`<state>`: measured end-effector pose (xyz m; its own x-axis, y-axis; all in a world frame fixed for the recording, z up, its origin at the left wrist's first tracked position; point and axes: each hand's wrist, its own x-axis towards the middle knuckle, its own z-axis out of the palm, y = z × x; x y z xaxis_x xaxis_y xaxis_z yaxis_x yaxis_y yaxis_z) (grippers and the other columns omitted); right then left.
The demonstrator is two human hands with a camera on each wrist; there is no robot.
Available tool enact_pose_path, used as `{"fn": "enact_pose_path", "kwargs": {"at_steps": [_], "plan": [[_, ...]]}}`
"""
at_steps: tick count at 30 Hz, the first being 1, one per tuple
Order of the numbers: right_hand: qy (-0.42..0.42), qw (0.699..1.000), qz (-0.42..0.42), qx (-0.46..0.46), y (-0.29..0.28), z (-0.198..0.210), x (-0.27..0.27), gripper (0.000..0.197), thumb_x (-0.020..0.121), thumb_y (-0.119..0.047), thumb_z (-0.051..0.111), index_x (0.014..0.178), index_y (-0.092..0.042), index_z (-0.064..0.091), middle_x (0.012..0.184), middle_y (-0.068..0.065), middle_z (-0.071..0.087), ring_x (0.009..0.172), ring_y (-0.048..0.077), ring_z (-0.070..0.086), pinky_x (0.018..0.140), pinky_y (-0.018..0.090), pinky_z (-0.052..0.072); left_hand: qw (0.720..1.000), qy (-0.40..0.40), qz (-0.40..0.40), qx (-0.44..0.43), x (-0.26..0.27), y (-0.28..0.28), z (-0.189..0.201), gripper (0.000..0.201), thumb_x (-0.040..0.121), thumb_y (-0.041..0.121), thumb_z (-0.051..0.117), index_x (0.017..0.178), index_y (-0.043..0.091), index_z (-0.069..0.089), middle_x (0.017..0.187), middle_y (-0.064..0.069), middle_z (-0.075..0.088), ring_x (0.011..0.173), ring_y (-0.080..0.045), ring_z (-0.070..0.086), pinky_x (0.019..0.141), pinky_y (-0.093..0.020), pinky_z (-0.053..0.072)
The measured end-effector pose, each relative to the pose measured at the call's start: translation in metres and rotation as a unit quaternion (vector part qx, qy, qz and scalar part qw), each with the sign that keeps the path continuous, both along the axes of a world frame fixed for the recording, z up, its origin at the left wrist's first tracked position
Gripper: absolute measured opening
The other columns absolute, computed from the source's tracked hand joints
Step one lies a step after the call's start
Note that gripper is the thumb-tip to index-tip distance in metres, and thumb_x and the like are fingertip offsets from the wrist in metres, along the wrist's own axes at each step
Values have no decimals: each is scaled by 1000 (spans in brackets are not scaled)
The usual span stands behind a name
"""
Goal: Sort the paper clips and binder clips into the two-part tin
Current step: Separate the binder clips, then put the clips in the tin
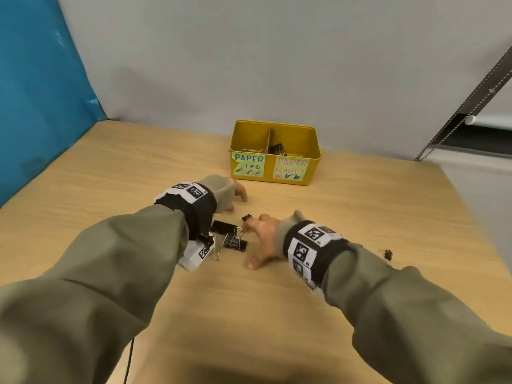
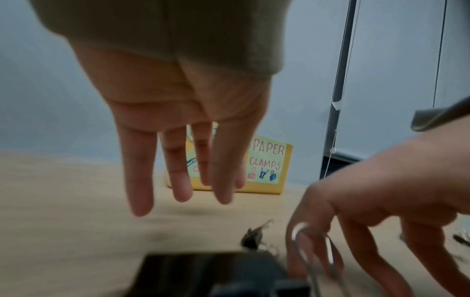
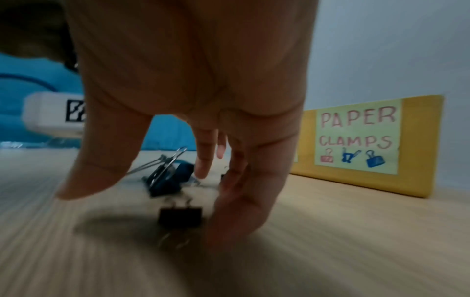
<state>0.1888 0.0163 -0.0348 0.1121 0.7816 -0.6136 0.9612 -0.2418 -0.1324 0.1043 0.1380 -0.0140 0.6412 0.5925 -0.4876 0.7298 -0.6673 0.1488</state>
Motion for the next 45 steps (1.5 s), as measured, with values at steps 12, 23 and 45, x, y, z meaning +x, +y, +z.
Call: {"fn": "enact_pose_path", "kwargs": {"at_steps": [12,23,45], "plan": [[19,991,-93,95,-3,-28,-26,58,90,-44,51,142,-28,32,144,12,34,131,33,39,110,51,30,977,165,-124,46,-20,-35,-9,103,75,31,73,147,45,1,147,-11,37,118,-27,52,98,-34,47],[70,969,-213,101,-17,-20,31,12,80,-24,68,90,-29,66,100,-6,60,102,15,55,108,50,32,999,31,-41,17,7,-38,-22,57,86,18,62,139,19,42,141,-8,47,126,-27,48,103,-33,40],[94,837,-374,389,28,58,122,42,87,-15,62,128,-24,55,132,6,55,120,24,53,102,34,43,929,-348,129,-21,75,-7,61,37,85,18,65,121,15,57,130,-8,53,118,-24,52,102,-34,44]]}}
